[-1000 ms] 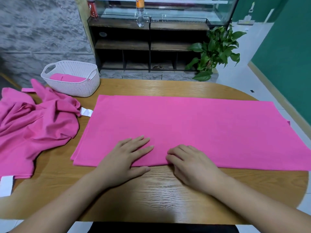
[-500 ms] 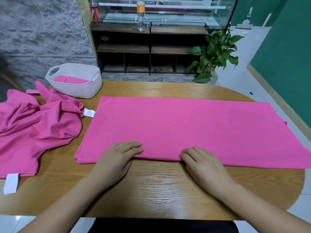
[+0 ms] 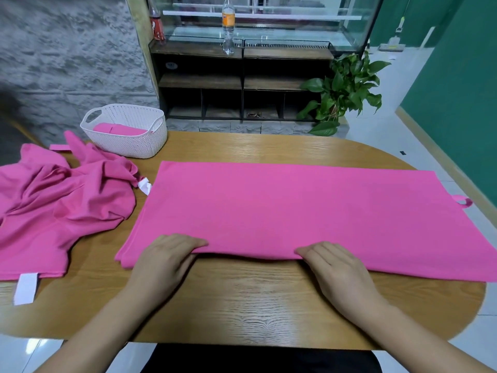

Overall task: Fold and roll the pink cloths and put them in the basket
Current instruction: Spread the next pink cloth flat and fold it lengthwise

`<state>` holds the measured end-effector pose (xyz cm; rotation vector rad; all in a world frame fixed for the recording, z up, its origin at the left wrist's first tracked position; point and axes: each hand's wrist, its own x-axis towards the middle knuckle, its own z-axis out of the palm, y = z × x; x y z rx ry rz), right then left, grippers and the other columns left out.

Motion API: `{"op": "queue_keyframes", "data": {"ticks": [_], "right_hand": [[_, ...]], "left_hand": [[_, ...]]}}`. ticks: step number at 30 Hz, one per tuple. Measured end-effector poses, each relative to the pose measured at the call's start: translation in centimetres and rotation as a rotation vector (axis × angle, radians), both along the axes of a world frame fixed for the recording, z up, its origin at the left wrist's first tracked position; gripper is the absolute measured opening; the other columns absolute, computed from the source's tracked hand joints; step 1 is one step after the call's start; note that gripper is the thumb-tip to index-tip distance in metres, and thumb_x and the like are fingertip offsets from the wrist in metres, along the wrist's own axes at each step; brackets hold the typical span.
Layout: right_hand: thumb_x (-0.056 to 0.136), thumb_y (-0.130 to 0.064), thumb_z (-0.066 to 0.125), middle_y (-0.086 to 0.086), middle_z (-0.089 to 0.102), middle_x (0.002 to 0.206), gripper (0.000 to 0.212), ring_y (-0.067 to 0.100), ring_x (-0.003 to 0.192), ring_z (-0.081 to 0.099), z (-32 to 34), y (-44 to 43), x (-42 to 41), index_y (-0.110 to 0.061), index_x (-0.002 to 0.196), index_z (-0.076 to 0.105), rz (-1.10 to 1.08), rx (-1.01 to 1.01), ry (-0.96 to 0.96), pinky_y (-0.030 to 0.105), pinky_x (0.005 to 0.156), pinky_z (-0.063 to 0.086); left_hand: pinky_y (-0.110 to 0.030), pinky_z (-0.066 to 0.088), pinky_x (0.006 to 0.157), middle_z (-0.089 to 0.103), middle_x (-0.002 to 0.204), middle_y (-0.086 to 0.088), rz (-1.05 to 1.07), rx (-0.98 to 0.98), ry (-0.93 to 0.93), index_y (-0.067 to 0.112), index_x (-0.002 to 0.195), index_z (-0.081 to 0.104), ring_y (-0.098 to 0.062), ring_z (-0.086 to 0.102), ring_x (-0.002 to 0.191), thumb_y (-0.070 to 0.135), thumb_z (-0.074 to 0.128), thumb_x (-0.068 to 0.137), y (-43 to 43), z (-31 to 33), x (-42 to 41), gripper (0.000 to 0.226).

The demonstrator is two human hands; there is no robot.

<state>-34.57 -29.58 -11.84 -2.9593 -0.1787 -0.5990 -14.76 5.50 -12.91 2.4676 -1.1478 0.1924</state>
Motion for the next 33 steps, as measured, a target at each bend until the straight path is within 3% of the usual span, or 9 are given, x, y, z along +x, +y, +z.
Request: {"op": "queue_keyframes", "data": {"ticks": [3, 7, 12, 15, 22, 26, 29, 33], "right_hand": [[0.104, -0.015, 0.061, 0.002, 0.065, 0.092, 0.018, 0.03, 0.084, 0.063, 0.1, -0.5, 0.4, -0.011, 0.116, 0.074, -0.016, 0.001, -0.098, 0.042, 0.071, 0.052], [0.109, -0.024, 0.058, 0.006, 0.062, 0.085, 0.022, 0.033, 0.078, 0.061, 1.8, -1.7, 3.1, -0.008, 0.109, 0.074, -0.04, -0.007, -0.21, 0.046, 0.067, 0.052], [0.109, -0.023, 0.058, 0.008, 0.066, 0.088, 0.022, 0.036, 0.081, 0.063, 4.2, -4.2, 7.8, -0.007, 0.11, 0.073, -0.068, -0.028, -0.292, 0.049, 0.07, 0.054], [0.109, -0.026, 0.059, 0.009, 0.068, 0.092, 0.023, 0.036, 0.085, 0.064, 5.1, -5.8, 10.9, -0.008, 0.11, 0.073, -0.086, -0.032, -0.3, 0.049, 0.074, 0.054], [0.108, -0.034, 0.055, 0.005, 0.072, 0.097, 0.023, 0.033, 0.092, 0.065, 6.2, -9.5, 19.0, -0.016, 0.106, 0.068, -0.149, -0.018, -0.178, 0.044, 0.076, 0.053], [0.105, -0.038, 0.058, 0.002, 0.071, 0.091, 0.021, 0.031, 0.087, 0.065, 5.4, -10.4, 22.7, -0.019, 0.101, 0.067, -0.193, 0.03, -0.077, 0.041, 0.068, 0.051], [0.104, -0.038, 0.061, -0.001, 0.073, 0.089, 0.022, 0.03, 0.084, 0.068, 3.8, -11.0, 24.2, -0.019, 0.098, 0.069, -0.206, 0.065, -0.043, 0.037, 0.062, 0.045], [0.104, -0.046, 0.059, -0.001, 0.066, 0.086, 0.03, 0.027, 0.082, 0.064, 0.9, -11.7, 24.6, -0.018, 0.098, 0.069, -0.198, 0.172, -0.024, 0.04, 0.063, 0.051]], "left_hand": [[-0.03, 0.041, 0.085, 0.074, 0.107, 0.012, 0.017, -0.027, -0.038, 0.027, 0.116, 0.075, -0.017, 0.066, 0.101, 0.04, 0.052, 0.098, 0.0, 0.3, 0.4, 0.032], [-0.039, 0.047, 0.083, 0.073, 0.104, 0.007, 0.053, -0.066, -0.072, 0.022, 0.111, 0.074, -0.022, 0.066, 0.1, 0.042, 0.051, 0.099, -1.4, 1.7, 2.4, 0.033], [-0.044, 0.049, 0.076, 0.072, 0.1, 0.001, 0.053, -0.093, -0.153, 0.018, 0.109, 0.074, -0.03, 0.067, 0.094, 0.041, 0.05, 0.102, -4.4, 4.4, 6.6, 0.034], [-0.041, 0.042, 0.074, 0.072, 0.097, -0.002, 0.07, -0.085, -0.221, 0.017, 0.107, 0.074, -0.031, 0.067, 0.093, 0.043, 0.052, 0.101, -6.5, 5.8, 9.6, 0.034], [-0.043, 0.045, 0.071, 0.06, 0.083, -0.002, 0.119, -0.078, -0.197, 0.021, 0.092, 0.066, -0.034, 0.061, 0.083, 0.042, 0.059, 0.101, -11.0, 6.4, 16.3, 0.024], [-0.044, 0.048, 0.074, 0.058, 0.083, 0.002, 0.147, -0.067, -0.127, 0.022, 0.089, 0.064, -0.032, 0.063, 0.087, 0.037, 0.069, 0.099, -12.6, 5.1, 19.6, 0.019], [-0.047, 0.051, 0.076, 0.059, 0.084, 0.003, 0.157, -0.034, -0.081, 0.024, 0.089, 0.064, -0.032, 0.063, 0.088, 0.041, 0.067, 0.098, -12.7, 3.3, 20.9, 0.02], [-0.047, 0.05, 0.077, 0.061, 0.09, 0.001, 0.181, -0.085, -0.051, 0.022, 0.096, 0.068, -0.031, 0.06, 0.089, 0.035, 0.072, 0.097, -12.1, 1.3, 21.3, 0.014]]}}
